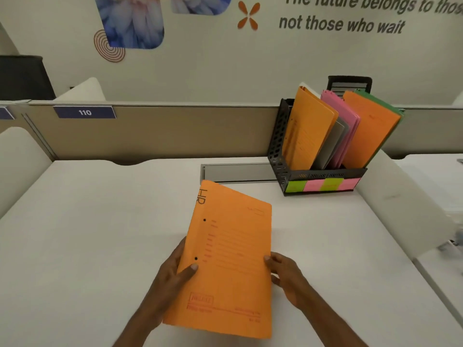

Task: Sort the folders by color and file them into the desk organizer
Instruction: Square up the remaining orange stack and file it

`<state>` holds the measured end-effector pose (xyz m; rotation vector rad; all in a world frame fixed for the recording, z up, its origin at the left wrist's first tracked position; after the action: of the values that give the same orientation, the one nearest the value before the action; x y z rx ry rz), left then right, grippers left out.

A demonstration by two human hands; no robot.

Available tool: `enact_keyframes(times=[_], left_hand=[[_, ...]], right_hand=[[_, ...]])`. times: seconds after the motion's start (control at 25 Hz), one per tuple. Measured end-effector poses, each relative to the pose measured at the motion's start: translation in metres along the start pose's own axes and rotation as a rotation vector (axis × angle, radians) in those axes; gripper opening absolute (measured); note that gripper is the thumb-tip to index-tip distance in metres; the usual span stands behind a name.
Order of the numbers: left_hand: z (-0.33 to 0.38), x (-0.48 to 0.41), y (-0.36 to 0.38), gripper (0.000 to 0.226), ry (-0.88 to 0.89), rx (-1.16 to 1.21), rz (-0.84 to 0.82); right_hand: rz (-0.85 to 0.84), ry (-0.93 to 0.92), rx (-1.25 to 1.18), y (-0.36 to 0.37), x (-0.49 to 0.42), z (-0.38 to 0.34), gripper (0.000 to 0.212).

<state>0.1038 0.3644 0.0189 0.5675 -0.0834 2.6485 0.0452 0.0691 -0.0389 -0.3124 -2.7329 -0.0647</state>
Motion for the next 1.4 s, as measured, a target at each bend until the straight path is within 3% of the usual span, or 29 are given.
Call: enact_keyframes(times=[0.28,0.4,0.52,0.68,0.8,1.04,1.2,1.4], left_hand=[[0.046,-0.035,0.023,0.058,0.132,-0.174,-0.111],[0.067,-0.056,0.046,0.056,0.223,-0.369,0.096],[0.094,-0.063,0.081,0.071,0.336,-0.484,0.329],[0.117,-0.067,0.178,0.084,0.508,-0.537,0.103],[0.130,-0.076,0.252,0.081,0.603,-0.637,-0.037],[0.196,-0.124,0.322,0.077,0.761,-0.628,0.022],[0.232,-0.166,0.345,0.074,0.800,-0.634,0.088],[0.249,-0.221,0.354,0.076,0.826,-0.637,0.166]], right_hand=[[0.020,-0.204,-0.049,-0.075,0.027,-0.082,0.043],[0.165,-0.338,-0.021,-0.103,0.043,-0.120,0.036],[0.310,-0.521,-0.018,-0.121,0.059,-0.155,0.024],[0.492,-0.756,0.007,-0.135,0.072,-0.191,0.019],[0.644,-0.889,0.115,-0.147,0.077,-0.214,0.021],[0.893,-1.089,0.284,-0.181,0.073,-0.264,0.024],[0.929,-1.152,0.310,-0.201,0.039,-0.290,0.030],[0.816,-1.285,0.360,-0.209,-0.008,-0.308,0.031]])
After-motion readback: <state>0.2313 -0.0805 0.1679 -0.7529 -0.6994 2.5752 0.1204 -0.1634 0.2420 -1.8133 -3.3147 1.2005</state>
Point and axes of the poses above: each hand's wrist, its own x-axis away from the middle knuckle, its own y-axis out of the palm, z = x × y, the point moved 8 cm from there along -x, towards the middle knuckle, and after that the axes turned 8 degrees about -y, right-handed, at the moved point
